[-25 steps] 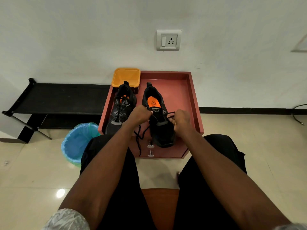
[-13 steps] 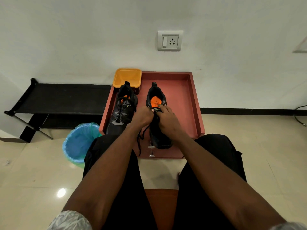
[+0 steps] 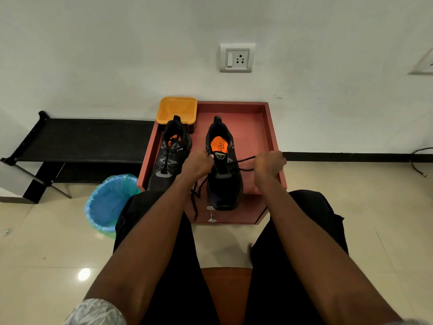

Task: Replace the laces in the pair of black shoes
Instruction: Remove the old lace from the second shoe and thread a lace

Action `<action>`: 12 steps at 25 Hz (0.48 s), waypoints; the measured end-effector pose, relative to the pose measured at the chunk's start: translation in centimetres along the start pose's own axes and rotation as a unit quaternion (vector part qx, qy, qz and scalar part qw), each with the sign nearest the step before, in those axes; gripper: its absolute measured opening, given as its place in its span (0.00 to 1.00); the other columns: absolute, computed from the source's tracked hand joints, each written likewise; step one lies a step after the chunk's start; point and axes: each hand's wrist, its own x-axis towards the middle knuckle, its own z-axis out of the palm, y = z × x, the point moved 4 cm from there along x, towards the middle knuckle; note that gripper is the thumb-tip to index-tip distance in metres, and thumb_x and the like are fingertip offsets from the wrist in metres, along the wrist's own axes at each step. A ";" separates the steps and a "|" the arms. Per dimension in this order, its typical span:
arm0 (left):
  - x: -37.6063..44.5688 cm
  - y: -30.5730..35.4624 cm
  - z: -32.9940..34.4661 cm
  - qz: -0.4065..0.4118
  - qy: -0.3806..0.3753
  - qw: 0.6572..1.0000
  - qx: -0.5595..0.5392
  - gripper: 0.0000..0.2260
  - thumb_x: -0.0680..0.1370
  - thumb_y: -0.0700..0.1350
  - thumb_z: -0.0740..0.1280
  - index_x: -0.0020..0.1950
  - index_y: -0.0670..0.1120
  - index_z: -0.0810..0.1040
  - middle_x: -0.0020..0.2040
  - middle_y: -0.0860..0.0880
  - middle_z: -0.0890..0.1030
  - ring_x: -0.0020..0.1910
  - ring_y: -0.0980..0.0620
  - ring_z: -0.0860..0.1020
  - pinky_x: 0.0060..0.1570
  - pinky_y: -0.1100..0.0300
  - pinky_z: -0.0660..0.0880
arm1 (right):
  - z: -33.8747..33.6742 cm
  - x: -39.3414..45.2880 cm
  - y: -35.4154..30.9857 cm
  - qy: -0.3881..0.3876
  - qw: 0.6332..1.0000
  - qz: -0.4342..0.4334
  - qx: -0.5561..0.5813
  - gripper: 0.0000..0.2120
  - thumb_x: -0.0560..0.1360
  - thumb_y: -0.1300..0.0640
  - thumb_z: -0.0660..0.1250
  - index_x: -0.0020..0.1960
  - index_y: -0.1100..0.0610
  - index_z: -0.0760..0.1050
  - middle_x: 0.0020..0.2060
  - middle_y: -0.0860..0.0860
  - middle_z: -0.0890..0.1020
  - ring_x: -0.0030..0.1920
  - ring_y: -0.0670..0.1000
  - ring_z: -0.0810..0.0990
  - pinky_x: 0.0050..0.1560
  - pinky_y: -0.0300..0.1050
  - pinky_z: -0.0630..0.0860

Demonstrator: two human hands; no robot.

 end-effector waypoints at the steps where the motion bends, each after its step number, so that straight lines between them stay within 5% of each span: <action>1: -0.1 0.1 0.0 0.000 0.002 1.000 -0.008 0.16 0.82 0.49 0.60 0.35 0.45 0.73 0.37 0.45 0.82 0.32 0.49 0.76 0.36 0.57 0.71 | 0.5 -0.7 -0.7 -0.009 0.990 -0.119 -0.078 0.21 0.75 0.68 0.62 0.67 0.61 0.73 0.70 0.58 0.69 0.63 0.55 0.75 0.53 0.45 0.79; 3: 0.0 0.1 0.2 -0.004 0.006 1.000 -0.023 0.16 0.82 0.48 0.60 0.35 0.45 0.74 0.35 0.45 0.81 0.30 0.50 0.75 0.36 0.57 0.72 | 2.6 -3.3 -1.5 -0.097 0.895 -0.380 -0.212 0.21 0.72 0.66 0.64 0.64 0.56 0.77 0.75 0.57 0.64 0.75 0.59 0.62 0.71 0.57 0.68; 6: -0.1 0.4 0.1 -0.003 0.017 1.000 -0.023 0.16 0.82 0.47 0.61 0.34 0.46 0.73 0.32 0.48 0.78 0.30 0.49 0.75 0.36 0.57 0.72 | 4.7 -5.6 0.1 -0.240 0.764 -0.490 -0.345 0.17 0.76 0.62 0.64 0.63 0.56 0.79 0.79 0.58 0.57 0.78 0.63 0.50 0.75 0.63 0.53; 9: -0.1 0.4 0.2 -0.007 0.013 1.000 -0.025 0.16 0.82 0.48 0.61 0.34 0.46 0.73 0.33 0.48 0.78 0.31 0.49 0.76 0.39 0.55 0.74 | 5.2 -5.4 1.3 -0.261 0.749 -0.510 -0.334 0.11 0.79 0.62 0.62 0.58 0.62 0.79 0.77 0.60 0.61 0.73 0.64 0.63 0.68 0.62 0.69; 12: -0.1 0.3 0.1 -0.007 0.008 1.000 0.006 0.14 0.81 0.49 0.61 0.36 0.47 0.72 0.40 0.45 0.81 0.39 0.45 0.78 0.40 0.55 0.73 | 4.4 -5.7 0.3 -0.240 0.809 -0.479 -0.243 0.09 0.81 0.63 0.56 0.50 0.65 0.73 0.71 0.61 0.69 0.44 0.53 0.79 0.43 0.36 0.74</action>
